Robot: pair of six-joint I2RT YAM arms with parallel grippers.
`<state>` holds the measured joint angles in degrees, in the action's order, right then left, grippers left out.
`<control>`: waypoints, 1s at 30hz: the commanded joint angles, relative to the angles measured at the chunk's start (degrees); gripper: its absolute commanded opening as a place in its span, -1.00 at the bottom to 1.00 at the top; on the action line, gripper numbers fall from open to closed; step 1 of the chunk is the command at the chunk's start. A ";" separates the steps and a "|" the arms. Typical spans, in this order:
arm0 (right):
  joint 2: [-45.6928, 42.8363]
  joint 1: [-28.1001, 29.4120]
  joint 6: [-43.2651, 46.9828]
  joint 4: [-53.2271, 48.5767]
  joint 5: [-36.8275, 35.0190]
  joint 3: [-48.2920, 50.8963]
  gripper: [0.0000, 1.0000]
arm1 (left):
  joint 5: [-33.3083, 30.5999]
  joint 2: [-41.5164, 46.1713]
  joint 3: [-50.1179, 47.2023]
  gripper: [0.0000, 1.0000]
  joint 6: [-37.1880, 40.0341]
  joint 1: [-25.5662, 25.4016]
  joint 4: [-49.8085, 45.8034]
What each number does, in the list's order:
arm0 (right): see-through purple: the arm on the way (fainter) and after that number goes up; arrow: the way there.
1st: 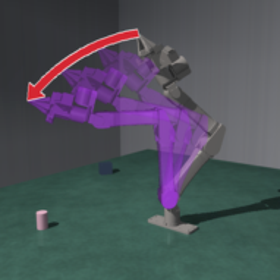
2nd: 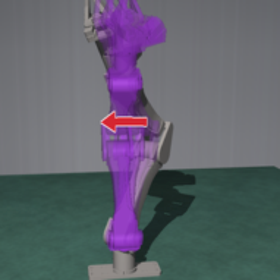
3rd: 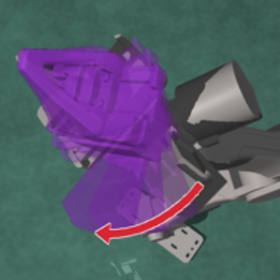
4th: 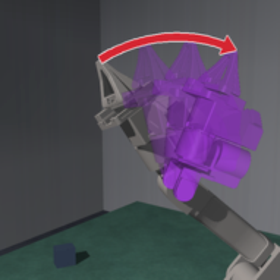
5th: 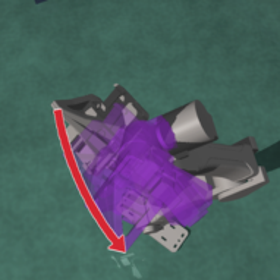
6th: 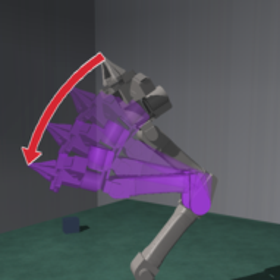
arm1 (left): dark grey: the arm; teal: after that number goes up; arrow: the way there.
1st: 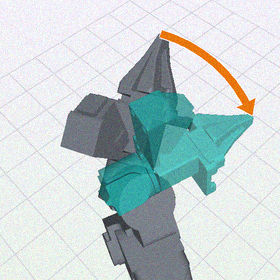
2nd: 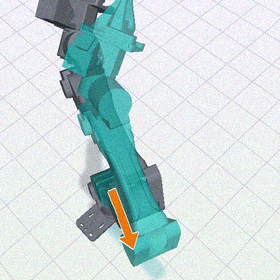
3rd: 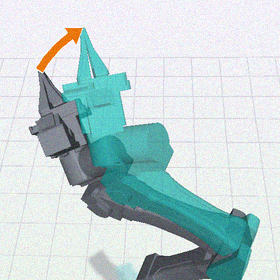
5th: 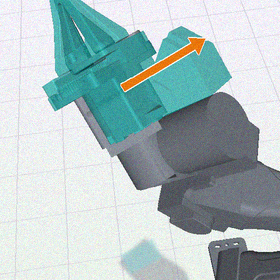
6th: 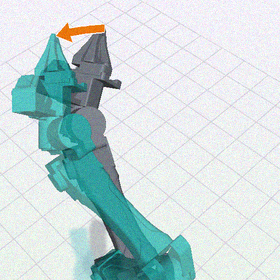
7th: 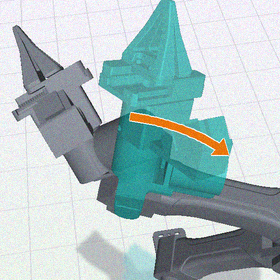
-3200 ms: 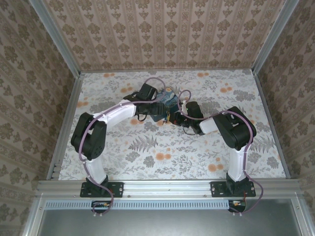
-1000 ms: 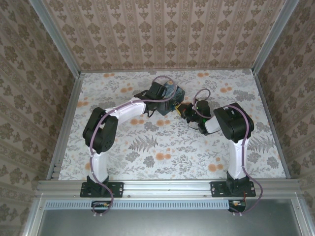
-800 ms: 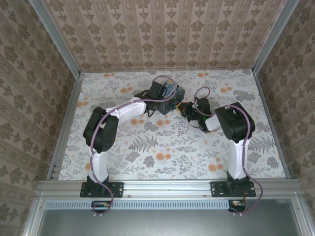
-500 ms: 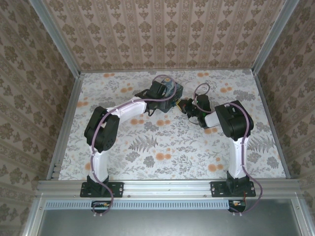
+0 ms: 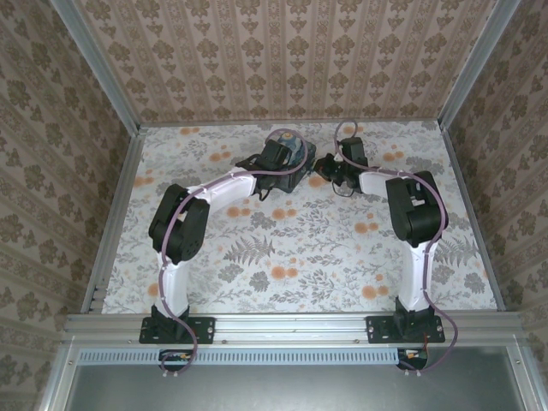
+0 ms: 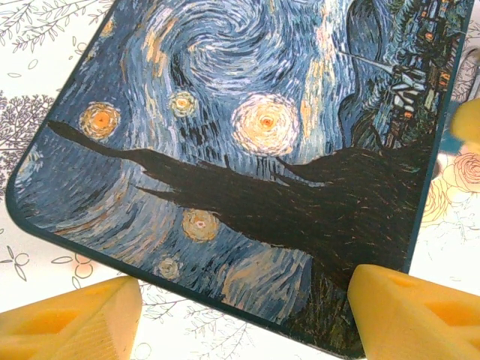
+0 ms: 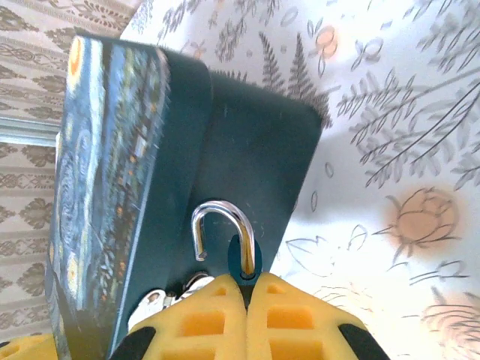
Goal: Unlock the padlock with the key
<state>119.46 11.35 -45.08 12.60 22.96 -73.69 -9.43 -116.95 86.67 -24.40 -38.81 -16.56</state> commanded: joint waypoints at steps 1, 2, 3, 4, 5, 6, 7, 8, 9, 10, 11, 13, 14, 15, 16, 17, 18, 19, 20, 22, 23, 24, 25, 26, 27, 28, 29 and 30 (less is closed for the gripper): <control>-1.36 -0.27 3.36 -4.59 -0.95 -0.49 -1.00 | 1.24 -7.06 -4.52 0.50 2.43 -0.20 -18.15; -1.25 -0.38 1.72 -2.04 -0.03 0.37 -1.00 | 1.09 -7.15 -4.50 0.50 2.47 -0.17 -18.23; -1.23 -0.60 0.20 -0.27 0.51 1.18 -1.00 | 1.00 -7.16 -4.50 0.50 2.38 -0.19 -18.24; -1.36 -0.82 -1.29 1.62 1.12 1.96 -1.00 | 1.08 -7.15 -4.52 0.50 2.50 -0.13 -18.24; -1.84 -0.87 -2.39 3.25 1.62 3.07 -1.00 | 1.09 -7.12 -4.42 0.51 2.34 -0.13 -18.25; -2.50 -0.90 -2.90 4.44 1.81 4.19 -1.00 | 1.25 -7.08 -4.49 0.52 2.38 -0.12 -18.12; -3.71 -0.87 -3.34 5.35 2.19 5.56 -1.00 | 1.64 -6.88 -4.54 0.54 2.52 -0.13 -17.91; -5.03 -0.68 -3.79 6.20 2.79 7.21 -1.00 | 1.99 -6.58 -4.43 0.56 2.64 -0.12 -17.78; -6.17 -0.53 -4.22 7.13 3.58 8.92 -1.00 | 2.44 -6.20 -4.35 0.58 2.76 -0.10 -17.58; -7.89 -0.17 -4.48 7.84 4.18 10.96 -1.00 | 3.01 -5.73 -4.17 0.61 2.99 -0.13 -17.47; -9.80 0.31 -4.49 8.02 4.61 13.11 -1.00 | 3.50 -5.06 -4.08 0.64 3.01 -0.11 -17.20; -13.22 1.84 -4.75 9.05 5.39 17.26 -1.00 | 4.63 -3.60 -3.86 0.69 3.19 -0.13 -16.76; -14.78 2.70 -4.68 9.20 5.71 19.09 -1.00 | 5.40 -2.80 -3.66 0.71 3.05 -0.13 -16.67; -16.27 3.67 -4.79 9.50 5.99 20.80 -1.00 | 5.98 -2.07 -3.37 0.73 3.08 -0.11 -16.67; -17.93 4.89 -4.97 9.80 6.28 22.81 -1.00 | 6.78 -1.22 -3.12 0.74 3.07 -0.13 -16.58; -19.43 6.40 -5.29 10.10 6.54 24.68 -1.00 | 7.50 -0.41 -2.84 0.76 3.04 -0.08 -16.66; -20.55 7.71 -5.55 10.45 6.66 26.04 -1.00 | 8.05 0.29 -2.51 0.77 2.76 -0.08 -16.80; -21.75 9.67 -6.00 10.64 6.58 27.52 -1.00 | 8.73 1.21 -2.39 0.78 2.63 -0.16 -16.74; -22.35 11.51 -6.64 11.16 6.65 28.87 -1.00 | 9.39 2.18 -2.30 0.79 2.31 -0.21 -16.74; -22.56 15.39 -8.20 12.74 6.59 30.78 -1.00 | 10.04 4.01 -2.37 0.81 1.77 -0.17 -16.75; -22.22 17.40 -9.21 14.08 6.65 31.61 -1.00 | 10.29 5.02 -2.45 0.81 1.49 -0.19 -16.75; -21.73 19.15 -10.19 15.75 6.57 32.44 -1.00 | 10.31 5.98 -2.69 0.82 1.12 -0.22 -16.67; -20.98 20.81 -11.56 17.56 6.27 33.33 -1.00 | 10.42 7.35 -3.20 0.83 0.78 -0.28 -16.42; -20.13 22.11 -12.63 19.59 6.28 34.33 -1.00 | 10.26 8.52 -3.61 0.92 0.52 -0.30 -16.32; -19.53 22.82 -13.34 20.86 6.06 35.01 -1.00 | 10.00 9.41 -4.12 0.99 0.20 -0.30 -16.16; -18.78 23.25 -13.70 22.07 5.77 35.80 -1.00 | 9.65 10.67 -4.67 1.00 0.07 -0.19 -16.05; -18.38 23.30 -13.65 22.64 5.30 36.62 -1.00 | 9.33 11.76 -5.25 1.00 -0.16 -0.21 -16.05; -18.27 23.00 -13.32 22.43 4.88 37.09 -0.95 | 9.09 12.53 -5.73 1.00 -0.37 -0.17 -16.05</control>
<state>99.92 35.11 -56.12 30.20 28.58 -38.20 -0.75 -108.33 82.06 -24.38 -38.89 -29.61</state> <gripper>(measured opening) 0.067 0.997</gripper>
